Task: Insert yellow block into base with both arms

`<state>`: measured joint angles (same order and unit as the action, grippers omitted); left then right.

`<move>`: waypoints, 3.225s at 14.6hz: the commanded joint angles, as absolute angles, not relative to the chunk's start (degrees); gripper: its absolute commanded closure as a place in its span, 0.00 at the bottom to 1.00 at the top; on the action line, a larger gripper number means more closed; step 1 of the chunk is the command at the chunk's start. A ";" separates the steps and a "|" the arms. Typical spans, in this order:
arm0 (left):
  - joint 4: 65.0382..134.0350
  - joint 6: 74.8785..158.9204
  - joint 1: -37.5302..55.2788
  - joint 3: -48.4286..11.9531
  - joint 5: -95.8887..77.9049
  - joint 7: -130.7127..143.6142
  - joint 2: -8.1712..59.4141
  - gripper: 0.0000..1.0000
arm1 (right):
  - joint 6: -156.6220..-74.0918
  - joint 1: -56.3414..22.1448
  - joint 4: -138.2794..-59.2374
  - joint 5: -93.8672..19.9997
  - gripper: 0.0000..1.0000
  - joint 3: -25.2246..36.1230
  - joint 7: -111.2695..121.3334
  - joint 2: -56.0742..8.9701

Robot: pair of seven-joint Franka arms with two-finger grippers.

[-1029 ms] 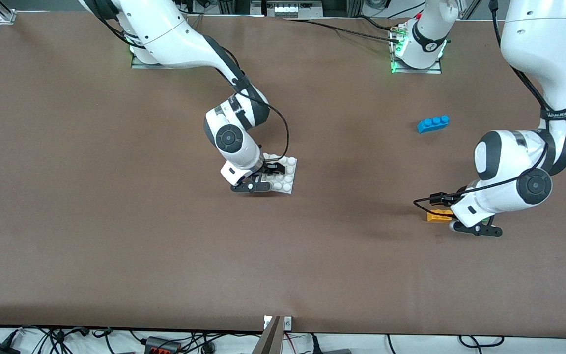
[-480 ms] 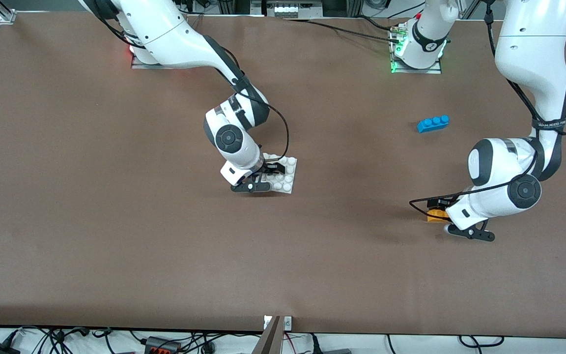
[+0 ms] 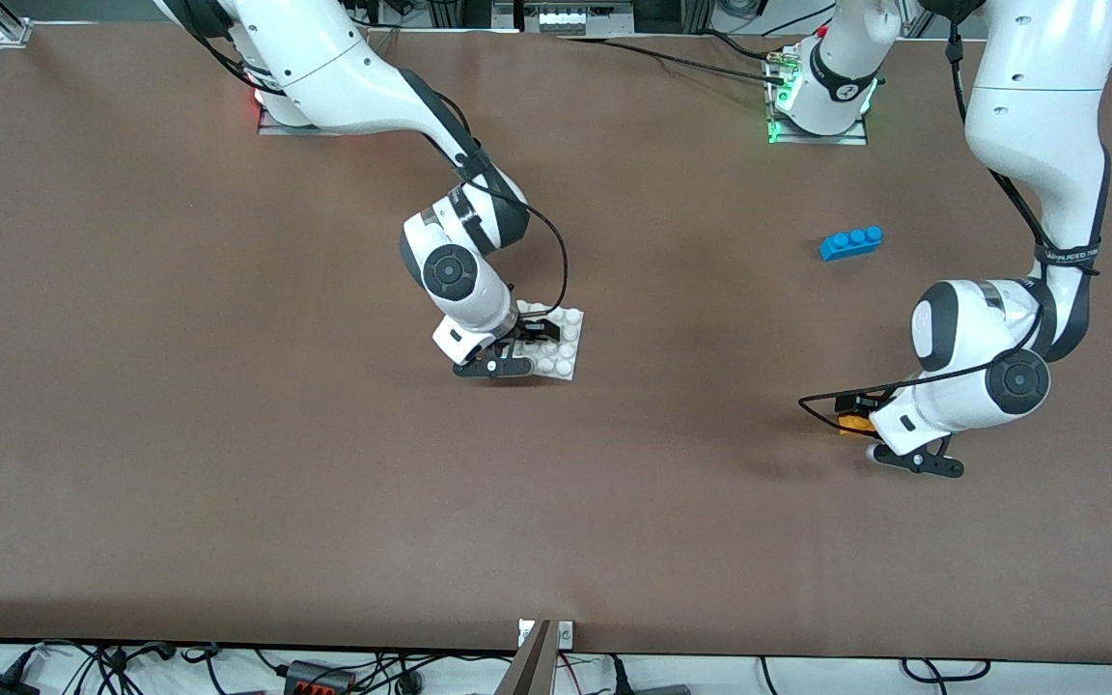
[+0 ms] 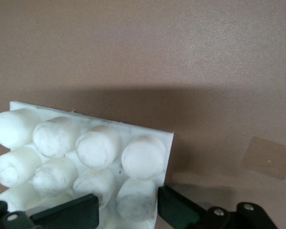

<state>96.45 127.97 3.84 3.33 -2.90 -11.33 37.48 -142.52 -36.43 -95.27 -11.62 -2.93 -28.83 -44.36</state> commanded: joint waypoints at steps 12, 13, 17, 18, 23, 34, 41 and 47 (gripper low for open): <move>95.45 127.62 2.90 3.43 -4.22 -13.62 39.73 0.00 | -142.91 -40.25 -82.97 -13.89 0.40 -5.98 -30.15 -51.68; 95.45 127.53 2.55 3.34 -4.22 -13.62 39.73 0.00 | -142.82 -40.25 -82.97 -13.89 0.39 -5.89 -29.89 -51.59; 95.71 127.27 2.20 2.29 -5.97 -13.54 39.64 0.00 | -136.08 -39.82 -83.23 -13.10 0.00 -5.45 -30.24 -46.43; 95.71 127.27 1.94 2.20 -6.24 -13.54 39.64 0.00 | -131.79 -38.77 -83.06 -13.10 0.00 -5.28 -29.89 -44.32; 95.36 127.53 0.00 2.11 -7.56 -14.49 39.64 0.09 | -116.84 -32.62 -83.06 -12.92 0.00 -4.93 -29.71 -34.47; 94.75 128.06 1.05 2.20 -11.16 -14.85 40.17 0.12 | -85.54 -20.32 -83.14 -3.43 0.00 2.72 -20.67 -14.70; 94.75 131.30 0.97 2.20 -11.25 -15.12 40.61 0.18 | -84.35 -5.32 -96.38 -0.44 0.00 0.64 -5.89 1.10; 94.75 131.40 0.79 2.20 -11.25 -15.12 40.52 0.43 | -85.61 5.71 -94.85 3.96 0.00 -8.53 -4.66 1.85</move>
<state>95.93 131.27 0.93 2.12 -9.87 -13.62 39.78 -84.71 4.23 -95.55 3.01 -7.52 -5.26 2.19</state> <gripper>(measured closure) 0.322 0.000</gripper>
